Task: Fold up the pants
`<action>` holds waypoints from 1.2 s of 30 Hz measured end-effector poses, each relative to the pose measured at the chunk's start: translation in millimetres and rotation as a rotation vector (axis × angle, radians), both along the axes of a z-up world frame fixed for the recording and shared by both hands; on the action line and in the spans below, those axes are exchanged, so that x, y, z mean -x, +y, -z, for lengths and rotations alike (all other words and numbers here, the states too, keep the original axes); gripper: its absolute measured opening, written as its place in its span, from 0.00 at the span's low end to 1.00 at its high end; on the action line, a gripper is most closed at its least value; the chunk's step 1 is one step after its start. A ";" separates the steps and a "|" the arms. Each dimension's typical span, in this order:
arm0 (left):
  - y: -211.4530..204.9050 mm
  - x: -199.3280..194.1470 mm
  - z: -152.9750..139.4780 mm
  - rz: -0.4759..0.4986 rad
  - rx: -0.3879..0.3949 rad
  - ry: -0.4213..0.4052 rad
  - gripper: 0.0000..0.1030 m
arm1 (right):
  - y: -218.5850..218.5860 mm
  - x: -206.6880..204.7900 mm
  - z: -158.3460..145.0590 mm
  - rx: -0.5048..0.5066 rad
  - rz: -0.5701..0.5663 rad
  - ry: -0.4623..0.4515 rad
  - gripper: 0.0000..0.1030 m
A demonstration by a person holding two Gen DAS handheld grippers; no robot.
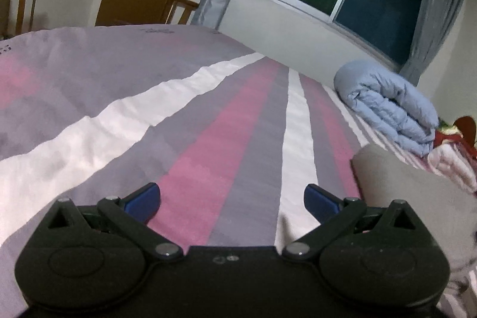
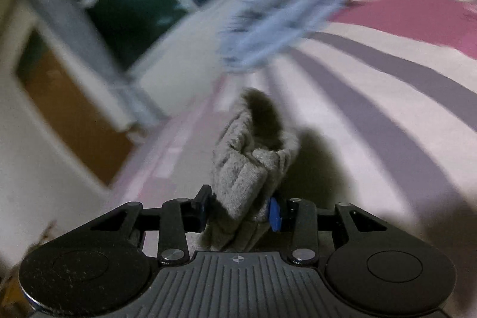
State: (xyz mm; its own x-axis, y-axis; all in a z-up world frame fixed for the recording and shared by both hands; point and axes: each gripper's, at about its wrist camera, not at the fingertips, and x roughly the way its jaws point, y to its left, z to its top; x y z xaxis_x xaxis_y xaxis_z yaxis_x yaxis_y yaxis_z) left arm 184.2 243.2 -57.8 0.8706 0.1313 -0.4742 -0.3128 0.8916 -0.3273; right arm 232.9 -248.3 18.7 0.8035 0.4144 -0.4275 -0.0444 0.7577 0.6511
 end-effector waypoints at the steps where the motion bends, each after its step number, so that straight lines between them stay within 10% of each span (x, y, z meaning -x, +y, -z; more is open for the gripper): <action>1: -2.2 -0.7 0.0 0.006 -0.012 0.001 0.94 | -8.5 -7.0 18.5 -0.036 0.019 0.075 0.38; 11: -27.4 -9.1 0.2 0.039 -0.110 0.027 0.94 | -21.0 -19.7 37.8 -0.078 -0.067 0.114 0.42; 13: -32.1 -10.4 0.2 0.049 -0.139 0.035 0.94 | -26.3 -14.9 27.7 -0.077 -0.074 0.098 0.56; 15: -36.4 -10.7 -0.2 0.059 -0.168 0.037 0.94 | -28.9 -3.5 16.6 -0.016 -0.065 0.059 0.83; 23: -52.4 -9.8 -2.7 0.089 -0.241 0.039 0.94 | 4.8 36.0 -32.3 0.315 -0.050 -0.195 0.84; 27: -55.4 -9.7 -2.0 0.089 -0.259 0.054 0.94 | 36.2 -0.8 4.9 0.506 -0.107 0.009 0.85; 30: -53.9 -10.3 -1.2 0.087 -0.250 0.074 0.94 | 8.1 -6.0 29.5 0.286 -0.084 0.130 0.90; 36: -56.1 -11.6 -0.4 0.102 -0.263 0.079 0.94 | -12.1 56.1 9.6 0.244 -0.065 -0.048 0.91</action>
